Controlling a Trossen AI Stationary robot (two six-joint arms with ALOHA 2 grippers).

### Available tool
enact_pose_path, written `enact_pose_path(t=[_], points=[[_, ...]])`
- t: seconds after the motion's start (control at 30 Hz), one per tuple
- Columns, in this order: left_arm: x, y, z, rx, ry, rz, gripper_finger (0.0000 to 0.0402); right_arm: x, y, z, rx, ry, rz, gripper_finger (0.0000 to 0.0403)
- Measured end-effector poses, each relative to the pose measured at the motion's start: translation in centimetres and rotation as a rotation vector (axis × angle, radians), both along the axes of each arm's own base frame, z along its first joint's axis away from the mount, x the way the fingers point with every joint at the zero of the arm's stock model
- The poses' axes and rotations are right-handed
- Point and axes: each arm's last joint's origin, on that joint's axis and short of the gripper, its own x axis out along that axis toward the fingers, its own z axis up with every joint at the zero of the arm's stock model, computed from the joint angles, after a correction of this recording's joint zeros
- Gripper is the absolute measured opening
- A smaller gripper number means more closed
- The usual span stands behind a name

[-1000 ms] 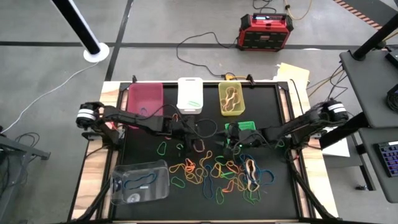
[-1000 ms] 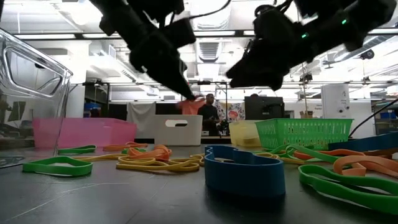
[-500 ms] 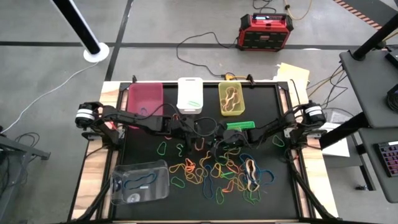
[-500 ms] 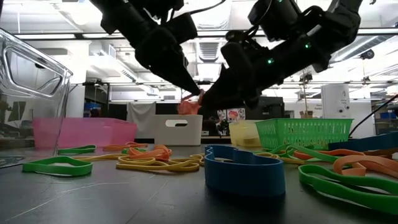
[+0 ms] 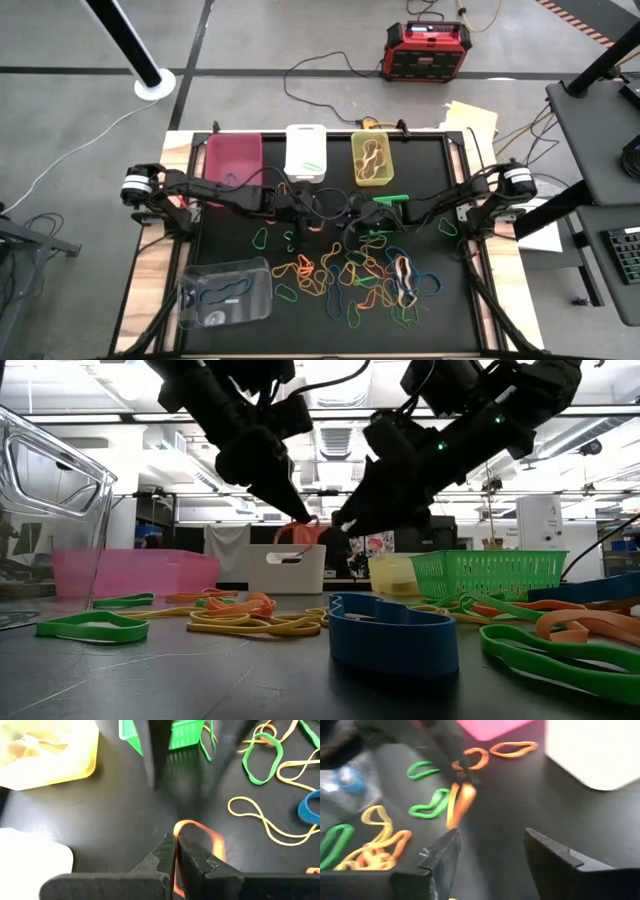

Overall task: Sort rubber bands into baskets
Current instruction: Put the orange rubber band into the green bin

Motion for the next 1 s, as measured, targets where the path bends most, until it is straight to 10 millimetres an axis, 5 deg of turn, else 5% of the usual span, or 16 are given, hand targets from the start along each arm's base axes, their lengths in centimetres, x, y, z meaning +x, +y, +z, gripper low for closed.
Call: enact_pose_path(t=[0.3,0.43,0.6,0.77,1.0], points=[[0.3,-0.1,0.4,-0.006,-0.05,-0.024,0.0,1.9,0.2,-1.7,-0.031,-0.055,0.043,0.0235],[0.2,-0.1,0.4,-0.011,-0.04,-0.031,0.0,2.1,0.2,-1.8,-0.045,-0.048,0.049,0.0179],[0.4,-0.1,0.5,-0.01,-0.059,-0.031,0.0,2.1,0.2,-1.5,-0.107,-0.056,0.076,0.0035],[0.3,-0.2,0.4,-0.022,-0.055,-0.022,0.0011,2.0,0.2,-1.6,-0.102,-0.023,0.095,0.0011],[0.1,-0.2,0.7,-0.012,-0.046,-0.032,0.0079,1.5,0.2,0.2,-0.089,0.131,0.101,0.0009]])
